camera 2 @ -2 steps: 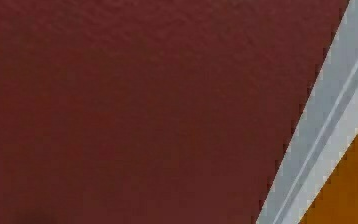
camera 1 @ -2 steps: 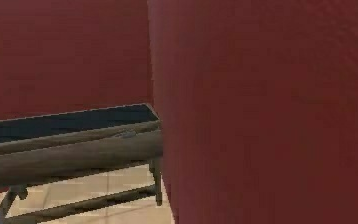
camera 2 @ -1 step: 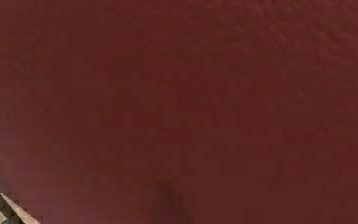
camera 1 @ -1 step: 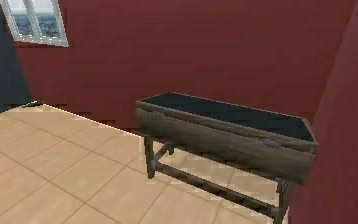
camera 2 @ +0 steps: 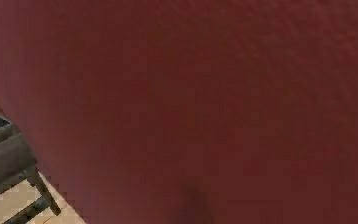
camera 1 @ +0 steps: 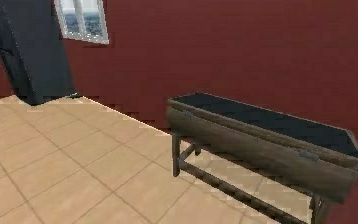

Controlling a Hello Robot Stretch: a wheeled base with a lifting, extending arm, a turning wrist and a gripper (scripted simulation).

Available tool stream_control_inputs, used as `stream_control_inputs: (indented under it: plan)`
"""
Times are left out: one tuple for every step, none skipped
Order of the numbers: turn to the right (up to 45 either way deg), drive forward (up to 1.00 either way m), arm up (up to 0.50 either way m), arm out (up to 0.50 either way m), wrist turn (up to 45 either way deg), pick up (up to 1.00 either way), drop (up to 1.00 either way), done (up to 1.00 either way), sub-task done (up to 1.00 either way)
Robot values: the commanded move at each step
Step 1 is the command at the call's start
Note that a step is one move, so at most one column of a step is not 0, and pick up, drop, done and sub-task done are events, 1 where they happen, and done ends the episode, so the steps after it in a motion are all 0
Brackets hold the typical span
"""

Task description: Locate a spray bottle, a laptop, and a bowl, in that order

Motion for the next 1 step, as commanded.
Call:
stream_control_inputs:
  plan:
    - [0.0,0.40,0.00,0.00,0.0,0.00,0.00,0.00,0.00]
